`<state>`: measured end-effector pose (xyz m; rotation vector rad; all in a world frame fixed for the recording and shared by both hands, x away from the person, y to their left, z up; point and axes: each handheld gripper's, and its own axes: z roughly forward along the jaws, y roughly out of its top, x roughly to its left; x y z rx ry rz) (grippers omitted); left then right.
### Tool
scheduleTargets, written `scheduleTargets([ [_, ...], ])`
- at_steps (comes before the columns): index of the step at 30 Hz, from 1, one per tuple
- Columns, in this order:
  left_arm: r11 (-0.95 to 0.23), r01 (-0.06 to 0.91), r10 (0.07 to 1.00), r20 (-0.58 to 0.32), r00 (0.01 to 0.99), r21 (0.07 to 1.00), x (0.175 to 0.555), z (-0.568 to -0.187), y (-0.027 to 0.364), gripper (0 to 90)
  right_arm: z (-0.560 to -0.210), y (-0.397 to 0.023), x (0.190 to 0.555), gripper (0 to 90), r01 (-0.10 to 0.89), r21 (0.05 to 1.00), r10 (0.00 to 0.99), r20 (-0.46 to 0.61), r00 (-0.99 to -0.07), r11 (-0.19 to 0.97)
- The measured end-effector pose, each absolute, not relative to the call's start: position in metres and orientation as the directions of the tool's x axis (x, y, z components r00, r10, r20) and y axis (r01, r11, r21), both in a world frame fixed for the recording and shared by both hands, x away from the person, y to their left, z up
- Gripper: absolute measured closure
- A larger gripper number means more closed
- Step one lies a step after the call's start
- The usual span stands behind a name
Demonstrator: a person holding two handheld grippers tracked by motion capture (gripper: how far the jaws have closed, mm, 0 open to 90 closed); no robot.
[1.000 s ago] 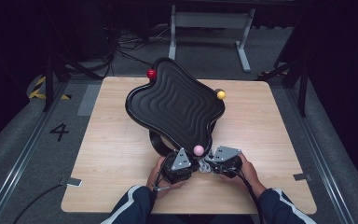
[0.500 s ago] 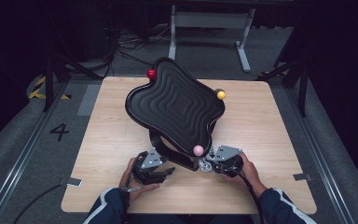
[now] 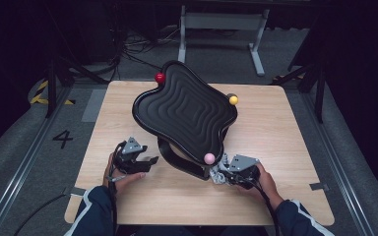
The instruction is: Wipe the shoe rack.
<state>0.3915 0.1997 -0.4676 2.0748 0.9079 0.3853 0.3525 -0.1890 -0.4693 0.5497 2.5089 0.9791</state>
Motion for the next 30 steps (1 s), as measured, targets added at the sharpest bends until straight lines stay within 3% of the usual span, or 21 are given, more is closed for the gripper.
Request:
scheduleTargets([
  [15, -0.348, 0.485, 0.764, -0.057, 0.643, 0.803, 0.451, -0.464, 0.183, 30.5, -0.475, -0.189, 0.351, 74.5, 0.203, 0.703, 0.476, -0.216, -0.853, 0.682],
  [19, -0.211, 0.504, 0.82, -0.129, 0.558, 0.837, 0.463, -0.464, 0.172, 30.4, -0.475, -0.188, 0.351, 74.4, 0.195, 0.704, 0.472, -0.221, -0.854, 0.683],
  [20, -0.275, 0.496, 0.8, -0.091, 0.594, 0.823, 0.467, -0.462, 0.176, 30.6, -0.475, -0.188, 0.352, 74.4, 0.195, 0.704, 0.472, -0.221, -0.854, 0.683],
  [22, -0.28, 0.509, 0.811, -0.083, 0.579, 0.814, 0.474, -0.46, 0.174, 30.5, -0.475, -0.188, 0.351, 74.4, 0.195, 0.705, 0.472, -0.22, -0.854, 0.682],
  [30, -0.23, 0.532, 0.843, -0.107, 0.528, 0.815, 0.494, -0.458, 0.163, 33.6, -0.476, -0.188, 0.351, 74.2, 0.196, 0.71, 0.472, -0.214, -0.855, 0.676],
])
